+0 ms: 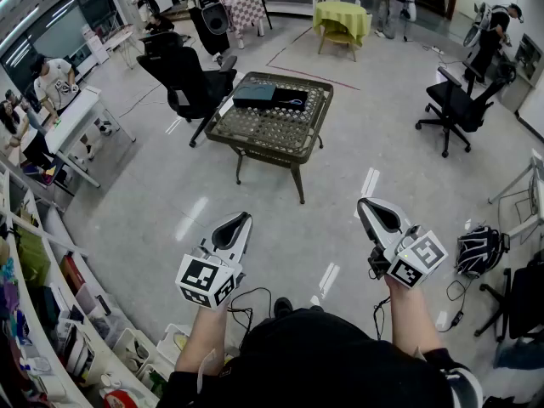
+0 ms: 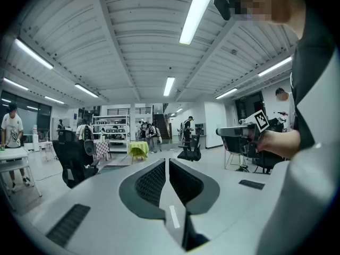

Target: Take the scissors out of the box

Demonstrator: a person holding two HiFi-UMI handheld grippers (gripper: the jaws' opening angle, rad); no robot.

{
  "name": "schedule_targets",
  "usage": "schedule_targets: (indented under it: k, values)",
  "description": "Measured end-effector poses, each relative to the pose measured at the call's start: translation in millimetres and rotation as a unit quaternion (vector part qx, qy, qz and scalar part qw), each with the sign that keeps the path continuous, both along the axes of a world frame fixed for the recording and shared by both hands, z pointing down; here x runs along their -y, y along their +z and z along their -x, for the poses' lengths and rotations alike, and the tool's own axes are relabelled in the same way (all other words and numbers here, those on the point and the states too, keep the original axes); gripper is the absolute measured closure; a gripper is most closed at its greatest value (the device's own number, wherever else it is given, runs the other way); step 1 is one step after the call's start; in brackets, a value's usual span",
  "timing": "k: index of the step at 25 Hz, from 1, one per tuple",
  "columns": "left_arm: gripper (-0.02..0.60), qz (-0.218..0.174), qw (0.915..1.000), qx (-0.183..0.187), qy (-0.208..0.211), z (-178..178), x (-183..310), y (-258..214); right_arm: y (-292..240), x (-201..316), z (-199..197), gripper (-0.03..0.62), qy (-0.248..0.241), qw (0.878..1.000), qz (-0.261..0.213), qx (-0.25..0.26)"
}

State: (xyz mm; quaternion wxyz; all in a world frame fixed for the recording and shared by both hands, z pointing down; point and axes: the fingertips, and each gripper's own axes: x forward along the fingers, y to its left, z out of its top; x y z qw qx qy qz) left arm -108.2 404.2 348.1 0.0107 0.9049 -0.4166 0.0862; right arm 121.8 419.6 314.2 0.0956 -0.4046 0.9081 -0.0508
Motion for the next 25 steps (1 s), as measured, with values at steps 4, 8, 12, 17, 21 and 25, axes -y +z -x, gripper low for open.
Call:
schedule_targets:
  k: [4, 8, 12, 17, 21, 25]
  values:
    - [0.554, -0.007, 0.9999, -0.008, -0.008, -3, -4, -8, -3, -4, 2, 0.586, -0.010, 1.000, 0.003, 0.006]
    - [0.554, 0.003, 1.0000, -0.004, -0.004, -10, -11, 0, -5, -11, 6, 0.586, -0.018, 1.000, -0.003, 0.006]
    - [0.554, 0.005, 1.0000, -0.002, -0.005, -15, -15, 3, 1, -16, -2, 0.586, -0.011, 1.000, 0.004, 0.006]
    - [0.554, -0.014, 0.9999, 0.004, -0.007, -31, -26, -1, 5, -28, -20, 0.585, -0.019, 1.000, 0.017, 0.018]
    - [0.557, -0.045, 0.9989, 0.015, 0.003, -44, -43, -6, 9, -36, -25, 0.585, -0.031, 0.999, 0.025, 0.021]
    - [0.575, -0.040, 0.9986, 0.013, 0.031, -60, -54, -6, 15, -37, -33, 0.583, -0.033, 0.998, 0.036, 0.026]
